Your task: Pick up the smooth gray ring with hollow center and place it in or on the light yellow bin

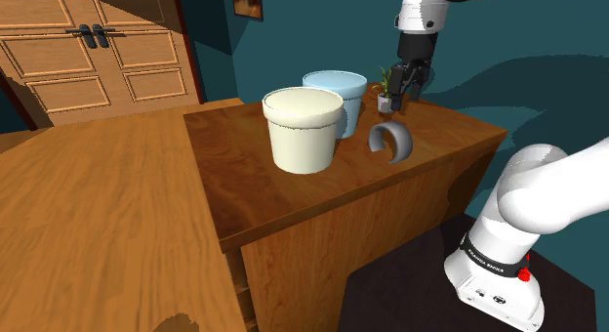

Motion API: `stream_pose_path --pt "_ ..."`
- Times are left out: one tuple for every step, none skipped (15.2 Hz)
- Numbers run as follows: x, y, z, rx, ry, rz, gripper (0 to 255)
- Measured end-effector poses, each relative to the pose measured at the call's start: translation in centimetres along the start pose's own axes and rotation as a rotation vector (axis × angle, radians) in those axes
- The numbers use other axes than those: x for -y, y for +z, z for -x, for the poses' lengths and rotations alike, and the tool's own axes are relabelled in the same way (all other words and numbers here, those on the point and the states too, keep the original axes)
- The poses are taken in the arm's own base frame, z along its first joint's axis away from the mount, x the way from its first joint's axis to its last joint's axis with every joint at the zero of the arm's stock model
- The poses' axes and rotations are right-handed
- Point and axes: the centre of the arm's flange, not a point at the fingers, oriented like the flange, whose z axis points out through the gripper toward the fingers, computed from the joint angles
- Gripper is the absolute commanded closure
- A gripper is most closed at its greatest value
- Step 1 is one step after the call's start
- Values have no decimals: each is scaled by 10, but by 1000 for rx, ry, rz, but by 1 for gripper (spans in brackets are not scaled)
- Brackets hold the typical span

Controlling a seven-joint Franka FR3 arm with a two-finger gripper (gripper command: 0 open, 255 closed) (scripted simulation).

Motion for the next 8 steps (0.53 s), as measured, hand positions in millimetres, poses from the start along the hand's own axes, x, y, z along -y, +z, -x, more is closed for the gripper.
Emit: stream_pose_path --pt "0 0 0 0 0 0 0" --pt "4 -1 5 -6 7 -4 0" --pt "13 0 12 -15 19 -11 0" --pt "22 -1 17 -27 33 -19 0" --pt "33 -1 24 -38 49 -28 0" --pt "42 -2 32 -51 65 -37 0" --pt "49 0 38 -64 82 -47 0" --pt "61 0 46 -76 97 -56 0"
